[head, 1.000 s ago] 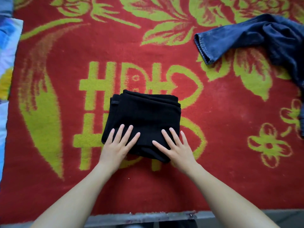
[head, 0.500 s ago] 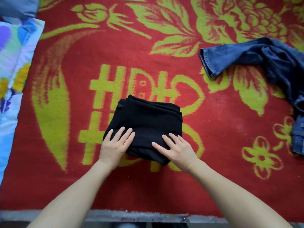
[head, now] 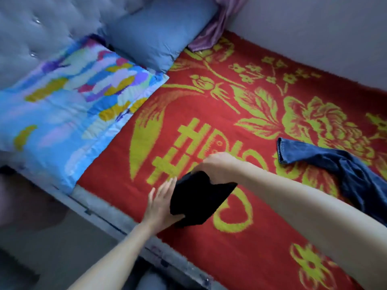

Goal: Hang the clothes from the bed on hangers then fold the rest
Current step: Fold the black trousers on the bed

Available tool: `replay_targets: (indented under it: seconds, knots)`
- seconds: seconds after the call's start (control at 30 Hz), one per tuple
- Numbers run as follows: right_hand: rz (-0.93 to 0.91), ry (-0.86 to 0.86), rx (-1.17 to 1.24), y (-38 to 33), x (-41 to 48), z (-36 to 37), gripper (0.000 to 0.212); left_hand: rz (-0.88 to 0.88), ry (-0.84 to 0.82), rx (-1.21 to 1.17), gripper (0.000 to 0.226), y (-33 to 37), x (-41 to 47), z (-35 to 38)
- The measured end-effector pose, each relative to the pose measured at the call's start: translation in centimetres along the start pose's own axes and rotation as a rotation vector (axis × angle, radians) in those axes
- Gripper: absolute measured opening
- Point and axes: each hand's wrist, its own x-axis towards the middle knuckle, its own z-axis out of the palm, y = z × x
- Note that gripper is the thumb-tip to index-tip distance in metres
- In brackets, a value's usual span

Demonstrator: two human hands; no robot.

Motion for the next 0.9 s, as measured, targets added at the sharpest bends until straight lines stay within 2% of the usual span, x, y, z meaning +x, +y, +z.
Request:
replay_targets:
  seconds: [0.07, 0.17, 0.23, 0.33, 0.43, 0.53, 0.6, 0.7, 0.8, 0.9]
  knots:
    - [-0.044, -0.045, -0.088, -2.2, -0.9, -3.8, 0.045, -0.05, 0.048, -0.105, 0.125, 2.8, -3.2, -1.0]
    - [-0.114, -0.084, -0.256, -6.4, -2.2, -8.5, 0.048, -0.145, 0.307, -0.282, 0.133, 7.1, -6.9, -2.8]
    - [-0.165, -0.094, -0.331, -9.1, -2.9, -11.4, 0.047, -0.262, 0.512, -0.306, 0.127, 9.0, -8.2, -3.7]
    - [-0.216, -0.059, -0.404, -13.0, -4.4, -14.9, 0.049, -0.406, 0.741, -0.304, 0.102, 9.4, -10.0, -6.8]
    - [-0.251, 0.01, -0.405, -15.7, -6.1, -17.2, 0.05, -0.393, 0.794, -0.182, 0.086, 7.4, -13.4, -11.3]
    - [-0.294, 0.104, -0.271, -17.7, -7.6, -17.8, 0.059, -0.274, 0.844, 0.146, 0.081, 4.5, -18.9, -15.6]
    - [-0.341, 0.179, -0.187, -20.8, -8.5, -17.0, 0.066, -0.23, 0.887, 0.38, 0.072, 2.2, -24.1, -17.7]
    - [-0.456, 0.344, -0.119, -26.1, -9.2, -14.8, 0.07, -0.177, 0.979, 0.601, 0.053, -0.9, -31.6, -19.8]
    - [-0.689, 0.718, -0.115, -33.2, -9.6, -12.7, 0.08, -0.194, 1.049, 0.78, 0.032, -3.3, -40.0, -21.5]
    - [-0.894, 1.011, -0.183, -42.4, -9.3, -11.3, 0.074, -0.274, 1.06, 0.889, 0.033, -5.3, -49.1, -22.9]
